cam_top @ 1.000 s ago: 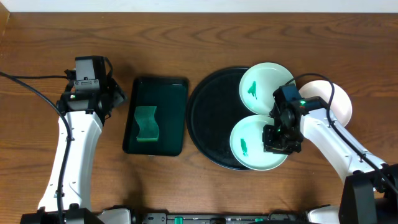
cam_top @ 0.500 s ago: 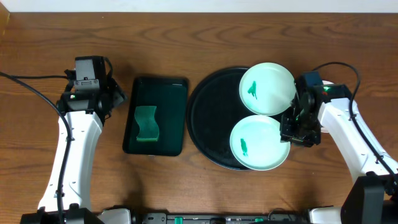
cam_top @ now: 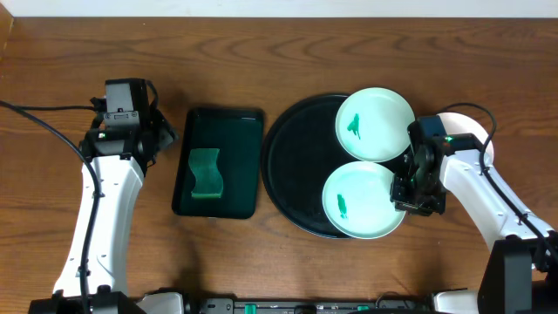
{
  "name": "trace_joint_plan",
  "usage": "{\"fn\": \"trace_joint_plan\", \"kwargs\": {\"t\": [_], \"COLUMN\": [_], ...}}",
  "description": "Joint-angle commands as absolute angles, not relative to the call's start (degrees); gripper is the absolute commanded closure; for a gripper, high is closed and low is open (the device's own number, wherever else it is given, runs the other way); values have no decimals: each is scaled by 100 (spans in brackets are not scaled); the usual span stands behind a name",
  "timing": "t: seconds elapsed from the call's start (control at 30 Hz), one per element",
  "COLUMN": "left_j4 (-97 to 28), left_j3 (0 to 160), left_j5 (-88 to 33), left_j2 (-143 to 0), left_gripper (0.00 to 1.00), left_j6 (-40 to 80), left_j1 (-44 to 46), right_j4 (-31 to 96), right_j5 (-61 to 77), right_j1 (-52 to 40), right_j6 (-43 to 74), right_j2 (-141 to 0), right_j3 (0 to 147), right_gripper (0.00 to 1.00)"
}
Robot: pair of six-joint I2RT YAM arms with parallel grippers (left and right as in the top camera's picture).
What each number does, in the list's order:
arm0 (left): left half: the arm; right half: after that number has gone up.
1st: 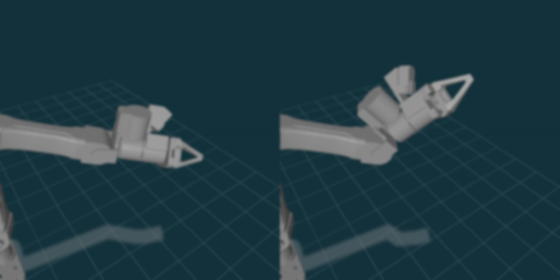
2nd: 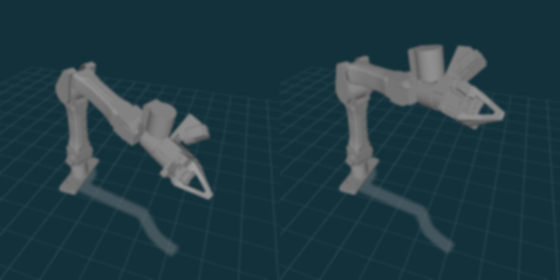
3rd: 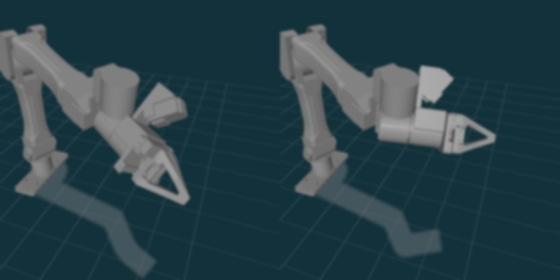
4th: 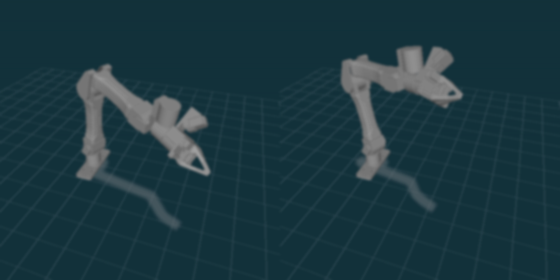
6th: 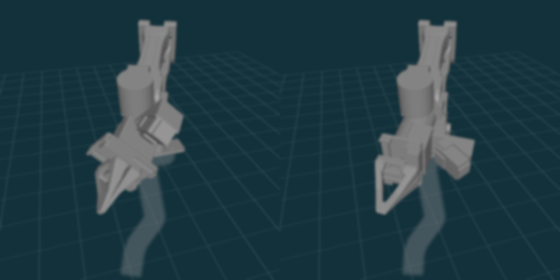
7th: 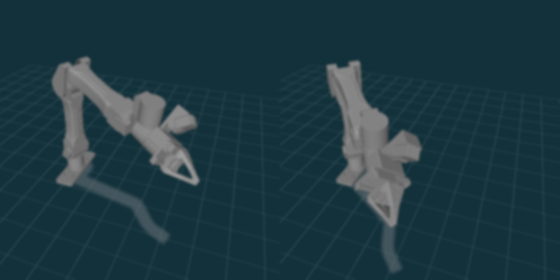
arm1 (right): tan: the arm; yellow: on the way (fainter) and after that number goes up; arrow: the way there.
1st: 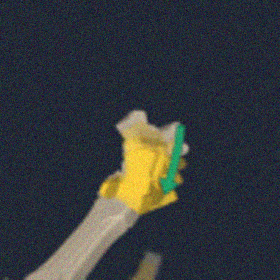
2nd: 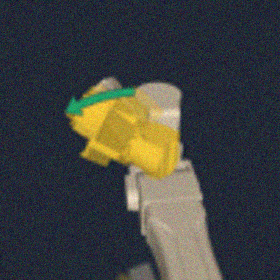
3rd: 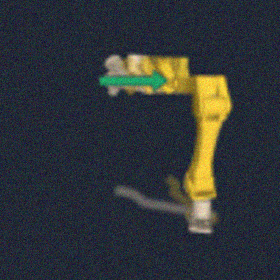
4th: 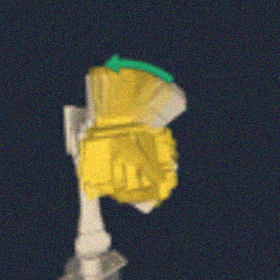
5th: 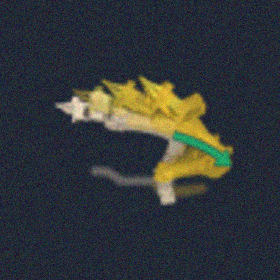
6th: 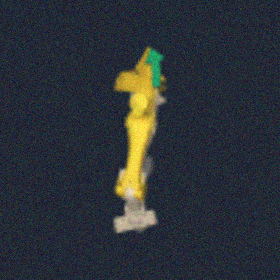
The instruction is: Clean dirty plates on tray and stack at the side
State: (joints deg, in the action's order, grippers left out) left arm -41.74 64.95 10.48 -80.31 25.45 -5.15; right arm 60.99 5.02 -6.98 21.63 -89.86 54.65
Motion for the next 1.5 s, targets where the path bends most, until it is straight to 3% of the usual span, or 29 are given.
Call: {"fn": "trace_joint_plan", "kwargs": {"t": [0.0,0.17,0.3,0.8,1.13,1.47], "left_j4": [-4176,-4178,-4176,-4178,-4176,-4176], "left_j3": [6569,6569,6569,6569,6569,6569], "left_j5": [1100,1100,1100,1100,1100,1100], "left_j2": [-8053,-8053,-8053,-8053,-8053,-8053], "left_gripper": [20,20,20,19,20,19], "left_j6": [2512,2512,2512,2512,2512,2512], "left_j1": [-541,-541,-541,-541,-541,-541], "right_j4": [5994,5808,5743,5356,3999,3579], "right_j5": [436,436,436,2449,1756,963], "right_j1": [-707,-740,-738,-1031,-1680,-2005], "right_j6": [2226,2228,2228,2292,3708,3918], "right_j2": [-8914,-8914,-8914,-8914,-8914,-8914], "right_j3": [5365,5157,5035,5035,5035,5033], "right_gripper": [83,87,99,99,99,99]}}
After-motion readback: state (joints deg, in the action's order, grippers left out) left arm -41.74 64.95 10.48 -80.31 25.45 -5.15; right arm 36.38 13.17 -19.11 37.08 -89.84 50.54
